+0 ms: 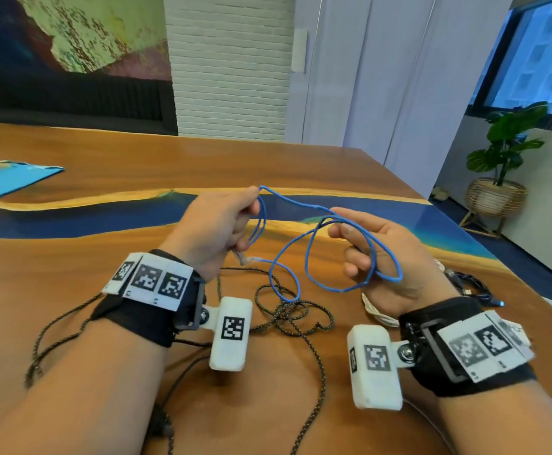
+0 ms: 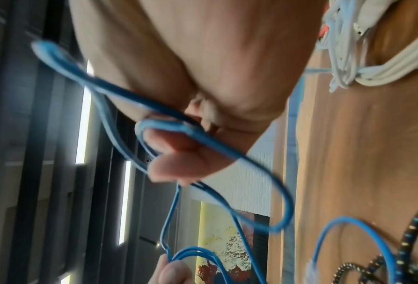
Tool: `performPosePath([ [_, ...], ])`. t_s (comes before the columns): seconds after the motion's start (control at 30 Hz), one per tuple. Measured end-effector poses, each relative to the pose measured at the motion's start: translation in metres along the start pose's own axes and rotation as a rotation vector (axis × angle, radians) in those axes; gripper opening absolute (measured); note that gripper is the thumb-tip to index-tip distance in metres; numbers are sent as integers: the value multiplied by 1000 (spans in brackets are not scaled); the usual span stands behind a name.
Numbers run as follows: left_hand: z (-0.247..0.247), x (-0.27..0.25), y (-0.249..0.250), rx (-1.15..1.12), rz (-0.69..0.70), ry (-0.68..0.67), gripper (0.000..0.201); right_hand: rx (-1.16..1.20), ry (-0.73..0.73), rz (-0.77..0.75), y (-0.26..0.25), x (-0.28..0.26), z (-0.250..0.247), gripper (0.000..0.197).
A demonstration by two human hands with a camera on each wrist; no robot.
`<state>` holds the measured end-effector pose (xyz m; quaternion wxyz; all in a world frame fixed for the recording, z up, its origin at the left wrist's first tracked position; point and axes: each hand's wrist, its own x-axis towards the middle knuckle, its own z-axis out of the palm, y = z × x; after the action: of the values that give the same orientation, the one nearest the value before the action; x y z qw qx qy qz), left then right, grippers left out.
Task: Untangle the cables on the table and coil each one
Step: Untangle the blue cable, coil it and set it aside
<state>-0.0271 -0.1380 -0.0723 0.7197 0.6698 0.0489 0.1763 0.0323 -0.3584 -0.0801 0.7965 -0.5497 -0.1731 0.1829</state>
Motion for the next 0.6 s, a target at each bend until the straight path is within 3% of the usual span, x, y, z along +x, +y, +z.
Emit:
performPosePath([
  [0.13,4,-10,5,-248,-137,-264,39,30,178,-39,7,6,-6,23],
  [0.2,6,-13,8,-432,-150,-362,40,3,177,-44,11,7,-5,21],
  [0.3,7,-13,9,-684,-101,-421,40,-57,63,-8,17,4,3,19],
  [0.37,6,-10,10,-820,-55,-385,42,-123,-54,25,21,0,9,22],
  [0.47,7,-6,12,-941,33,-195,44,-231,-244,62,26,-6,14,31],
  [0.6,11,-1,9,-906,82,-5,37,-384,-399,119,31,-13,24,32],
])
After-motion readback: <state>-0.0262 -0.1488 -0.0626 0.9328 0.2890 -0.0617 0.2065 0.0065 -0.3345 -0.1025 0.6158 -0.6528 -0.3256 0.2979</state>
